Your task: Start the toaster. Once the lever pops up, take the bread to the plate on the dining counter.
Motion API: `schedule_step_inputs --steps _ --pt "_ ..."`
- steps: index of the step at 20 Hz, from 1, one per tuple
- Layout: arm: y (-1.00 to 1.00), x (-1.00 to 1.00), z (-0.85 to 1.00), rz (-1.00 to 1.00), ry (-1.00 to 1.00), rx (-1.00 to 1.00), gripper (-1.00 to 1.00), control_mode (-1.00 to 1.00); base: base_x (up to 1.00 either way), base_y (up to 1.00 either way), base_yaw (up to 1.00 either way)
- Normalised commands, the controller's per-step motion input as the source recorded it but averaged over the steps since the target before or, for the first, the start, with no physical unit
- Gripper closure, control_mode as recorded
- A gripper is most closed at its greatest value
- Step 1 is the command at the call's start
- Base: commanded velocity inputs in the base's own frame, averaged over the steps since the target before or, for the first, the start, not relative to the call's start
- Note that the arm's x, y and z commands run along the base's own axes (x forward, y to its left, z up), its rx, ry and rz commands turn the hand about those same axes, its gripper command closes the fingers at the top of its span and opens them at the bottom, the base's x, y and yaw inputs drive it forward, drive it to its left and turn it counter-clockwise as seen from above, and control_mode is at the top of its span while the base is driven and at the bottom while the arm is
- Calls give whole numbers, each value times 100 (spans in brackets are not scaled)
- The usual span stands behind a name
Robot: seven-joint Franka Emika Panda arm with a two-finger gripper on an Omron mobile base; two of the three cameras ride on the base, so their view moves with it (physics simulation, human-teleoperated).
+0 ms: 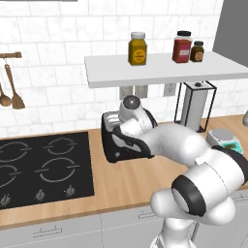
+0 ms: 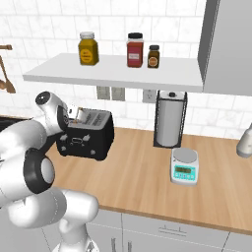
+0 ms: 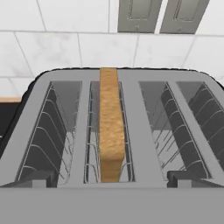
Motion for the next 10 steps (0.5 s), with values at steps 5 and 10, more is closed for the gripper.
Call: schedule_step_inputs --steps 5,10 --pt "0 4 0 0 -3 0 -100 -100 0 0 0" --pt "0 17 0 0 0 0 -100 -100 0 0 0"
